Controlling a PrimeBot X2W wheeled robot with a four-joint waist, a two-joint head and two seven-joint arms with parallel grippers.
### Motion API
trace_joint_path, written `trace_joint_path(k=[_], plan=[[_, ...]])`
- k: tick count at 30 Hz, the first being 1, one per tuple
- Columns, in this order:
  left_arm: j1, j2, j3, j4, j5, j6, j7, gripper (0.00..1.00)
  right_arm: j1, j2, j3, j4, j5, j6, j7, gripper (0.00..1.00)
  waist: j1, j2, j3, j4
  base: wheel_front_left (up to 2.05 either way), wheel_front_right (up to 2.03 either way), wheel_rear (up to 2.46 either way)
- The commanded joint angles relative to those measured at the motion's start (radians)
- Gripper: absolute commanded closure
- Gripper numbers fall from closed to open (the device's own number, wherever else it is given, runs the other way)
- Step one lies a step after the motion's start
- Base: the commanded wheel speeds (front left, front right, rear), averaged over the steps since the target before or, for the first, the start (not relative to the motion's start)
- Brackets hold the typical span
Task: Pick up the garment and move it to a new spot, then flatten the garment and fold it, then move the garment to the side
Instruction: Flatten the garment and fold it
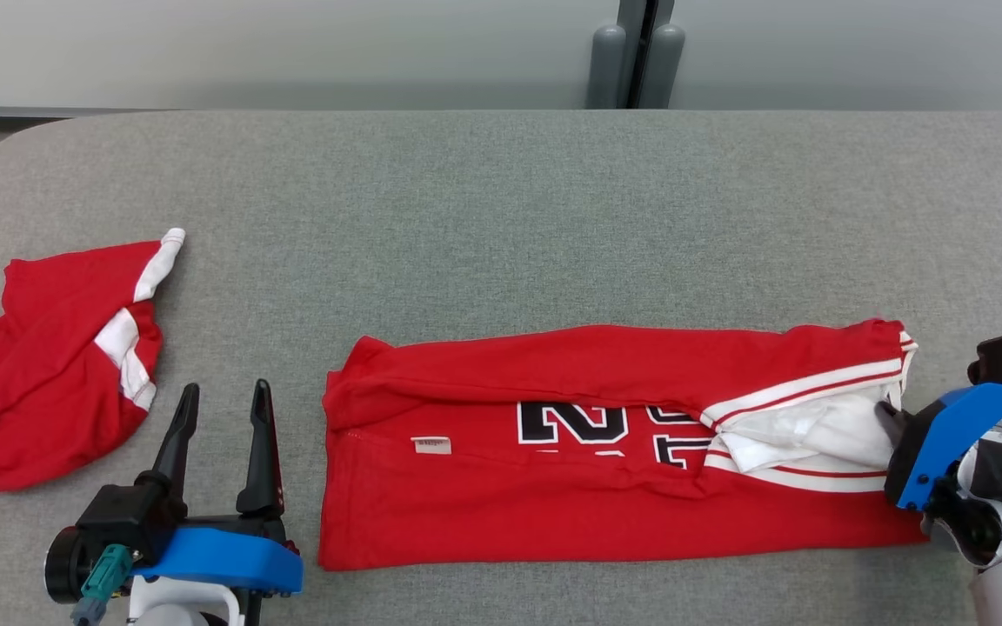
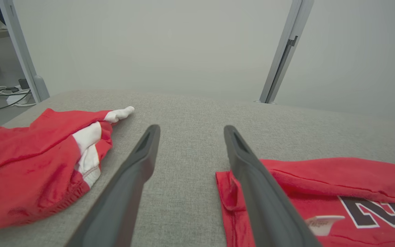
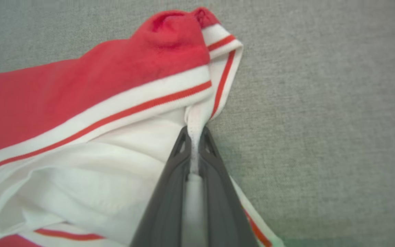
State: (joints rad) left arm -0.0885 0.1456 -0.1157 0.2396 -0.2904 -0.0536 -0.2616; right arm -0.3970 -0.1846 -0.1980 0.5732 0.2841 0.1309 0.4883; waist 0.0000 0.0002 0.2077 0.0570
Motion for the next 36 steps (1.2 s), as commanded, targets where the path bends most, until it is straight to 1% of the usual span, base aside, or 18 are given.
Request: trace_joint_path(k=[1, 6, 13, 17, 19, 24, 29, 32, 36], plan=[[-0.012, 0.006, 0.001, 0.004, -0.002, 0.000, -0.001, 0.00, 0.008, -0.020, -0.001, -0.015, 0.006, 0.000, -0.007, 1.00, 0.0000, -0.0002, -0.008, -0.006, 0.00, 0.00, 0.00], [-0.006, 0.012, 0.003, 0.004, -0.007, 0.007, 0.001, 0.00, 0.031, -0.071, -0.037, -0.077, 0.012, 0.000, -0.025, 1.00, 0.0000, -0.0002, -0.027, -0.021, 0.00, 0.00, 0.00], [0.016, 0.017, -0.002, 0.003, -0.015, 0.010, 0.007, 0.00, 0.097, -0.138, -0.143, -0.193, -0.044, 0.000, 0.004, 1.00, 0.0000, -0.0002, -0.054, -0.029, 0.00, 0.00, 0.00], [0.025, 0.021, -0.004, 0.002, -0.018, 0.011, 0.010, 0.00, 0.131, -0.142, -0.180, -0.277, -0.076, 0.000, 0.028, 1.00, 0.0000, -0.0002, -0.068, -0.031, 0.00, 0.00, 0.00], [0.031, 0.022, -0.006, 0.003, -0.020, 0.012, 0.009, 0.00, 0.139, -0.124, -0.181, -0.320, -0.080, 0.000, 0.038, 1.00, 0.0000, -0.0002, -0.076, -0.032, 0.00, 0.00, 0.00], [0.038, 0.019, -0.012, 0.010, -0.026, 0.010, 0.011, 0.00, 0.156, -0.058, -0.097, -0.418, -0.069, 0.000, 0.078, 1.00, 0.0000, -0.0002, -0.094, -0.028, 0.00, 0.00, 0.00], [0.039, 0.021, -0.018, 0.011, -0.031, 0.008, 0.011, 0.00, 0.169, -0.002, 0.065, -0.478, -0.058, 0.000, 0.113, 1.00, 0.0000, -0.0002, -0.105, -0.014, 0.00, 0.00, 0.00], [0.043, 0.024, -0.019, 0.010, -0.033, 0.009, 0.010, 0.00, 0.152, 0.025, 0.168, -0.488, -0.045, 0.000, 0.117, 1.00, 0.0000, -0.0002, -0.106, -0.005, 0.00, 0.00, 0.00], [0.044, 0.024, -0.020, 0.012, -0.037, 0.012, 0.008, 0.00, 0.101, 0.070, 0.294, -0.448, -0.015, 0.000, 0.087, 1.00, 0.0000, -0.0002, -0.105, 0.004, 0.00, 0.00, 0.00]])
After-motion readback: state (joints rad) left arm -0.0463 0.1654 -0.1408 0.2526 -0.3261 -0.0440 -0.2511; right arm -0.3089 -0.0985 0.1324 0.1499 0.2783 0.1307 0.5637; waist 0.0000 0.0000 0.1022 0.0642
